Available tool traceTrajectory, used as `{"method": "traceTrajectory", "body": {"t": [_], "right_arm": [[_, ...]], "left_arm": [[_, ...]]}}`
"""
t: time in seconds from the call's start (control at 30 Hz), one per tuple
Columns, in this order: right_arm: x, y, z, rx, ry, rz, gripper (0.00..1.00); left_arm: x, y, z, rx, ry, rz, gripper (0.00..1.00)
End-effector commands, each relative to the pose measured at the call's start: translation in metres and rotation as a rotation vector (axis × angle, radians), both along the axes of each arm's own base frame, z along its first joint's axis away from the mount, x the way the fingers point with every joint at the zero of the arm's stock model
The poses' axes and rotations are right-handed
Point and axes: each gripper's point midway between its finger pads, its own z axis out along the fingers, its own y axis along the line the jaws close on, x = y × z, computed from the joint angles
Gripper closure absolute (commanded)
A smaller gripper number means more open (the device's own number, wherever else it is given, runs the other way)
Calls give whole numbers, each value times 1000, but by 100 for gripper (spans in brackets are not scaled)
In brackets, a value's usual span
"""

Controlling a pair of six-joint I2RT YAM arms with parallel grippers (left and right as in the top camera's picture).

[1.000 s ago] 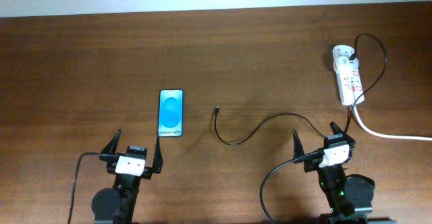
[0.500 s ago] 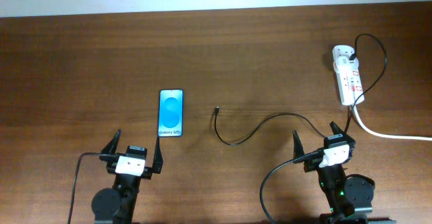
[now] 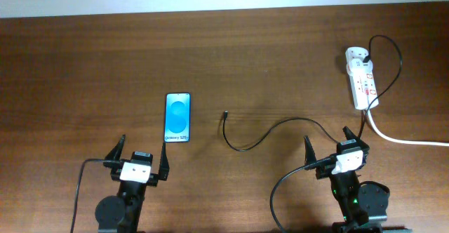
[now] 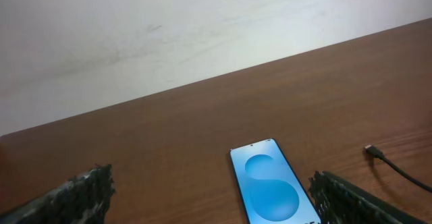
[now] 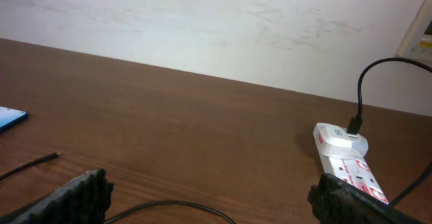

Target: Plug charger to phone and switch on socket

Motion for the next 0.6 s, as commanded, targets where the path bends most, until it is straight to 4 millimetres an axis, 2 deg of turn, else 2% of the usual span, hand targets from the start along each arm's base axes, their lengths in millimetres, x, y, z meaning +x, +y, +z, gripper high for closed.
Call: {"method": "traceTrajectory", "body": {"t": [0.0,0.33,0.57], "right_arm": [[0,0,-3,2,9,-2,2],[0,1,0,-8,1,2,2],[-5,0,45,-6,-79,-2,2]], "left_arm": [[1,9,-1,16,-2,55,1],[1,7,0,-21,17,46,1],[3,7,35,-75,-9,49,1]]}}
